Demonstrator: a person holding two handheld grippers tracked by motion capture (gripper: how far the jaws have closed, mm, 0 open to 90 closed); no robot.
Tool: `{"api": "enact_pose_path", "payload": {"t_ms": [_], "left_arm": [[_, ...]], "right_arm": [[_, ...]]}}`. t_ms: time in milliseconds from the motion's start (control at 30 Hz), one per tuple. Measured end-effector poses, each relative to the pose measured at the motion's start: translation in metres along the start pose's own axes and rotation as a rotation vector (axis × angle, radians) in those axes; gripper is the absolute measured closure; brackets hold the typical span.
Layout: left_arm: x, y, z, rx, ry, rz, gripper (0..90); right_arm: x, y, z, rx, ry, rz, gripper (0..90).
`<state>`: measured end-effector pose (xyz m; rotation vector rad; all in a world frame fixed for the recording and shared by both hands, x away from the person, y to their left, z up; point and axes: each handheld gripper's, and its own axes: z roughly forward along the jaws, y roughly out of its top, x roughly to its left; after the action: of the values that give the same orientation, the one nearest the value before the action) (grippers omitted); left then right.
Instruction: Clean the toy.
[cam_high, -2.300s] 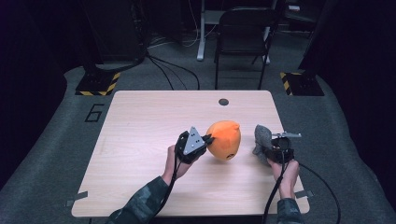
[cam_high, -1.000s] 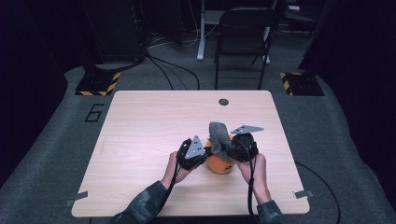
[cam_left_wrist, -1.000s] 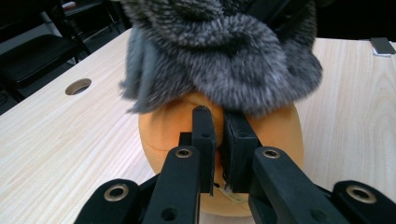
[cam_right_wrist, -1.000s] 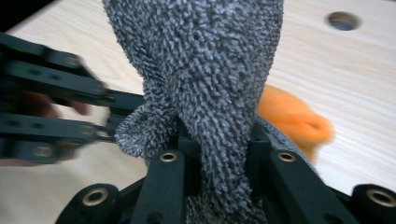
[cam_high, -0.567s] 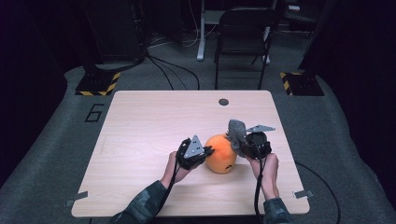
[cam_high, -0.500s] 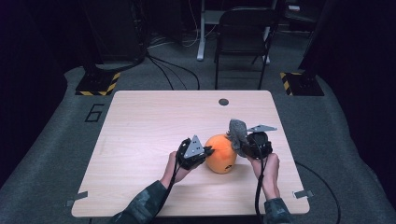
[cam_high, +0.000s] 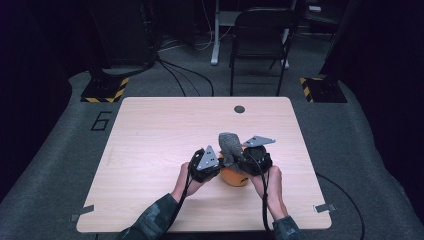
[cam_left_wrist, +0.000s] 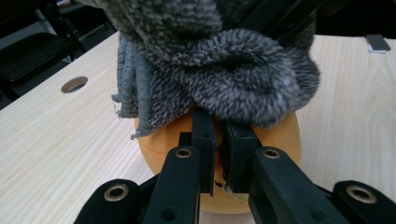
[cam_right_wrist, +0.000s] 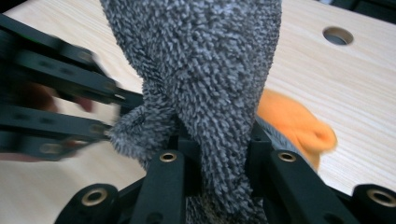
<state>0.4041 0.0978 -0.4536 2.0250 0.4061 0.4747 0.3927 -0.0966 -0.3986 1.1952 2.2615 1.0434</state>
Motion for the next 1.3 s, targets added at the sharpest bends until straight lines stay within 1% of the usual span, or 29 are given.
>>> {"api": "enact_pose_path", "payload": {"t_ms": [33,67,100,133,167,200,233,333,367,400,433,467,533,567,600,633,667,733,833,867,900,933,967,1000,1033,1067,1200,1233,1300], "left_arm": [[0.0,-0.001,0.0,-0.005,-0.004,-0.008,84.7],[0.0,-0.001,0.001,-0.006,-0.007,-0.007,84.7],[0.0,0.0,0.001,-0.003,-0.005,-0.001,84.7],[0.0,0.0,0.0,-0.004,-0.006,-0.003,84.7],[0.0,0.0,0.0,-0.004,-0.005,-0.004,84.7],[0.0,0.0,0.001,-0.003,-0.005,-0.01,84.7],[0.0,0.0,0.001,-0.004,-0.005,-0.011,84.7],[0.002,0.0,0.0,0.002,0.006,-0.018,84.6],[0.003,0.0,-0.001,0.004,0.007,-0.027,84.6],[0.004,0.0,-0.002,0.009,0.018,-0.03,84.5],[0.005,0.0,-0.002,0.007,0.022,-0.044,84.4],[0.007,-0.001,-0.002,0.013,0.024,-0.054,84.3],[0.01,-0.002,-0.001,0.013,0.032,-0.083,84.2],[0.011,-0.002,-0.001,0.014,0.034,-0.092,84.1],[0.012,-0.003,-0.001,0.013,0.05,-0.111,84.0],[0.014,-0.003,0.0,0.018,0.048,-0.117,83.8],[0.014,-0.004,0.0,0.014,0.062,-0.13,83.5],[0.018,-0.005,0.0,0.026,0.077,-0.149,82.9],[0.023,-0.009,-0.001,0.042,0.105,-0.173,81.7],[0.027,-0.011,-0.001,0.05,0.118,-0.193,81.2],[0.03,-0.013,-0.002,0.05,0.124,-0.208,80.9],[0.033,-0.015,-0.002,0.057,0.13,-0.226,80.5],[0.037,-0.017,-0.002,0.059,0.14,-0.251,80.0],[0.04,-0.019,-0.003,0.07,0.136,-0.257,80.0],[0.044,-0.021,-0.002,0.07,0.146,-0.273,79.9],[0.048,-0.023,-0.001,0.077,0.146,-0.288,79.8],[0.06,-0.031,0.001,0.088,0.157,-0.329,79.5],[0.064,-0.033,0.001,0.094,0.152,-0.349,79.4],[0.069,-0.037,0.002,0.096,0.154,-0.372,79.2]], "right_arm": [[-0.006,-0.002,0.003,-0.002,0.006,0.002,74.8],[-0.01,-0.003,0.003,-0.002,-0.001,0.016,74.8],[-0.015,-0.004,0.002,-0.003,-0.058,0.019,74.8],[-0.019,-0.005,0.002,-0.001,-0.089,0.021,74.8],[-0.029,-0.01,0.002,-0.003,-0.101,0.046,74.8],[-0.035,-0.012,0.003,-0.004,-0.116,0.066,74.7],[-0.043,-0.017,0.004,-0.001,-0.147,0.072,74.6],[-0.051,-0.02,-0.002,-0.032,-0.141,0.094,73.9],[-0.057,-0.021,-0.009,-0.059,-0.149,0.122,73.7],[-0.062,-0.022,-0.014,-0.074,-0.16,0.13,73.6],[-0.071,-0.025,-0.022,-0.097,-0.181,0.153,73.5],[-0.077,-0.028,-0.027,-0.105,-0.192,0.174,73.4],[-0.095,-0.039,-0.037,-0.112,-0.236,0.214,73.3],[-0.101,-0.045,-0.039,-0.111,-0.247,0.237,73.1],[-0.105,-0.049,-0.038,-0.102,-0.248,0.246,72.9],[-0.11,-0.055,-0.036,-0.084,-0.259,0.258,72.7],[-0.112,-0.058,-0.034,-0.071,-0.267,0.258,72.6],[-0.116,-0.066,-0.025,-0.027,-0.281,0.255,72.1],[-0.118,-0.074,-0.008,0.013,-0.284,0.254,70.8],[-0.117,-0.075,-0.004,0.03,-0.285,0.257,70.4],[-0.116,-0.078,0.004,0.04,-0.293,0.245,70.0],[-0.115,-0.078,0.008,0.054,-0.293,0.245,69.6],[-0.113,-0.079,0.014,0.066,-0.293,0.231,69.2],[-0.111,-0.08,0.019,0.075,-0.289,0.231,68.8],[-0.11,-0.08,0.021,0.08,-0.288,0.234,68.5],[-0.108,-0.079,0.024,0.09,-0.289,0.228,68.1],[-0.107,-0.08,0.031,0.101,-0.287,0.223,66.9],[-0.107,-0.08,0.032,0.107,-0.286,0.226,66.7],[-0.108,-0.081,0.032,0.11,-0.286,0.237,65.9]]}}
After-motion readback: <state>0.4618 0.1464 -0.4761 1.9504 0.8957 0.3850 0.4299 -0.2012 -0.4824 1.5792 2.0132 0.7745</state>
